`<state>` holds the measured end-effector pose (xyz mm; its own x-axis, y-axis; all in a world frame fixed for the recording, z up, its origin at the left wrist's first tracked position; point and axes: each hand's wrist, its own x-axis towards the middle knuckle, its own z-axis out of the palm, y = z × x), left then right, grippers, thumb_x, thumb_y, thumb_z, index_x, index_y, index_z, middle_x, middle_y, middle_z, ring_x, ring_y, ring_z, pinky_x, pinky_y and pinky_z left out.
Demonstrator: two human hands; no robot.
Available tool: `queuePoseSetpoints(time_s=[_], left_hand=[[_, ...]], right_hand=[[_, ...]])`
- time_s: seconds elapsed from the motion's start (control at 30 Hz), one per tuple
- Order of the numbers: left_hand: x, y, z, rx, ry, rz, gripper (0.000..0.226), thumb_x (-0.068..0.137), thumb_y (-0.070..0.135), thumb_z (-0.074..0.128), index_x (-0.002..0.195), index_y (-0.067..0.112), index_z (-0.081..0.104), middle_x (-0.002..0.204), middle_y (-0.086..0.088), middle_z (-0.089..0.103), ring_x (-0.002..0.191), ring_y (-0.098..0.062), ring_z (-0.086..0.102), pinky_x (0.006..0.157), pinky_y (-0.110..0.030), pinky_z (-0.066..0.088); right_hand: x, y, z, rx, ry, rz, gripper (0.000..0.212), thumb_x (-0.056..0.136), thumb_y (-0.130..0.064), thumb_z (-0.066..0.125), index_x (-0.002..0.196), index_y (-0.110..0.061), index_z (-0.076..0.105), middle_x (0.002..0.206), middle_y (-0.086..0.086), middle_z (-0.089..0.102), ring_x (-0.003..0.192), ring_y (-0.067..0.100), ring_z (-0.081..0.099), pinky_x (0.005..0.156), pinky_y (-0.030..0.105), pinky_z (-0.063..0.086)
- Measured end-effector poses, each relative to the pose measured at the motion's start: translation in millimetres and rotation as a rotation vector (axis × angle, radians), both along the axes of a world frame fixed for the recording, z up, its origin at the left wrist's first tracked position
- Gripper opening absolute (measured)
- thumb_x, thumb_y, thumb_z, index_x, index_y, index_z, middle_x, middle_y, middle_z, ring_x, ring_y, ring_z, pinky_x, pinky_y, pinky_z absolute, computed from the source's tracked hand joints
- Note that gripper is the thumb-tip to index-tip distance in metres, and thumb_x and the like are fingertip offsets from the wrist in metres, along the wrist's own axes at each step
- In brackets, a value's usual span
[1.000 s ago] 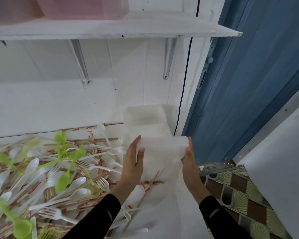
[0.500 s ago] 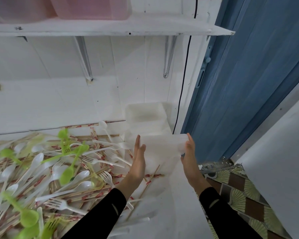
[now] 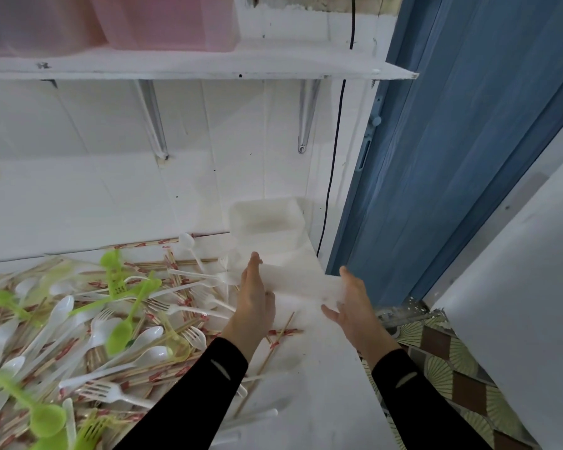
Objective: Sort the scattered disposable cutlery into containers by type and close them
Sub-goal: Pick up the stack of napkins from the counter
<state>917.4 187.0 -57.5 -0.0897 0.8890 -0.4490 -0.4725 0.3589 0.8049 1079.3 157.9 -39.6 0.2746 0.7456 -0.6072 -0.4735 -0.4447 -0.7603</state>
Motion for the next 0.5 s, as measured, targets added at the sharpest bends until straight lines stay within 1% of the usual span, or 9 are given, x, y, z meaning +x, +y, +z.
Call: queuePoseSetpoints(time_s=[0.07, 0.1, 0.17, 0.2, 0.23, 0.3, 0.37, 0.43, 0.5], left_hand=[[-9, 0, 2, 0.019, -0.077, -0.023, 0.038, 0.090, 0.020, 0.066, 0.127, 0.022, 0.058, 0.136, -0.007, 0.054, 0.117, -0.016, 0.054, 0.097, -0.026, 0.044], [-13, 0, 4, 0.024, -0.153, -0.031, 0.038, 0.085, 0.022, 0.070, 0.121, 0.021, 0.060, 0.131, -0.006, 0.058, 0.114, -0.019, 0.058, 0.088, -0.027, 0.049], [-25, 2, 4, 0.035, -0.182, -0.044, 0.042, 0.074, 0.028, 0.073, 0.113, 0.022, 0.060, 0.121, -0.004, 0.059, 0.104, -0.023, 0.060, 0.074, -0.027, 0.050], [-30, 1, 7, 0.053, -0.196, -0.057, 0.038, 0.075, 0.025, 0.071, 0.111, 0.019, 0.059, 0.117, -0.006, 0.058, 0.103, -0.025, 0.059, 0.077, -0.029, 0.050], [-35, 2, 7, 0.082, -0.230, -0.072, 0.033, 0.079, 0.019, 0.066, 0.111, 0.016, 0.059, 0.116, -0.009, 0.058, 0.105, -0.028, 0.059, 0.087, -0.033, 0.050], [-46, 3, 11, 0.144, -0.272, -0.168, 0.036, 0.081, 0.013, 0.059, 0.116, 0.008, 0.055, 0.120, -0.017, 0.057, 0.110, -0.032, 0.057, 0.098, -0.040, 0.045], [-58, 7, 13, 0.186, -0.164, -0.266, 0.030, 0.088, 0.017, 0.055, 0.111, -0.002, 0.054, 0.119, -0.022, 0.058, 0.106, -0.030, 0.061, 0.094, -0.038, 0.049], [-67, 9, 21, 0.119, 0.063, -0.332, 0.028, 0.095, 0.027, 0.056, 0.110, 0.004, 0.061, 0.112, -0.011, 0.067, 0.097, -0.021, 0.067, 0.086, -0.034, 0.053], [-75, 11, 19, 0.057, 0.310, -0.420, 0.047, 0.091, 0.042, 0.065, 0.128, 0.014, 0.058, 0.119, -0.003, 0.068, 0.110, -0.022, 0.064, 0.098, -0.042, 0.050]], right_hand=[[-3, -2, 1, 0.070, -0.074, -0.012, 0.016, 0.100, -0.031, 0.051, 0.113, -0.023, 0.049, 0.113, 0.004, 0.053, 0.100, 0.021, 0.052, 0.084, 0.040, 0.052], [-3, -3, 1, 0.126, -0.112, 0.004, 0.014, 0.100, -0.026, 0.050, 0.113, -0.023, 0.050, 0.117, 0.006, 0.054, 0.102, 0.022, 0.054, 0.085, 0.041, 0.052], [-3, -2, 2, 0.222, -0.146, 0.023, 0.023, 0.098, -0.019, 0.048, 0.120, -0.026, 0.050, 0.119, 0.007, 0.057, 0.103, 0.023, 0.058, 0.092, 0.047, 0.051], [-4, -1, 4, 0.249, -0.141, 0.023, 0.030, 0.097, -0.016, 0.047, 0.125, -0.027, 0.049, 0.117, 0.005, 0.058, 0.102, 0.023, 0.059, 0.094, 0.047, 0.051], [-4, 0, 7, 0.268, -0.117, 0.024, 0.035, 0.095, -0.015, 0.047, 0.128, -0.029, 0.048, 0.116, 0.004, 0.059, 0.103, 0.022, 0.060, 0.096, 0.047, 0.050], [-7, 5, 12, 0.296, -0.058, 0.061, 0.044, 0.090, -0.018, 0.049, 0.132, -0.030, 0.050, 0.121, 0.006, 0.061, 0.110, 0.026, 0.061, 0.098, 0.049, 0.050], [-8, 10, 11, 0.327, -0.067, 0.126, 0.059, 0.078, -0.022, 0.049, 0.137, -0.027, 0.051, 0.130, 0.012, 0.060, 0.117, 0.032, 0.060, 0.099, 0.055, 0.049], [-9, 11, 14, 0.360, -0.129, 0.186, 0.066, 0.074, -0.021, 0.049, 0.140, -0.027, 0.048, 0.133, 0.012, 0.058, 0.121, 0.032, 0.058, 0.101, 0.053, 0.047], [-9, 10, 17, 0.399, -0.249, 0.265, 0.062, 0.081, -0.014, 0.049, 0.141, -0.028, 0.046, 0.133, 0.003, 0.059, 0.120, 0.025, 0.059, 0.099, 0.044, 0.051]])
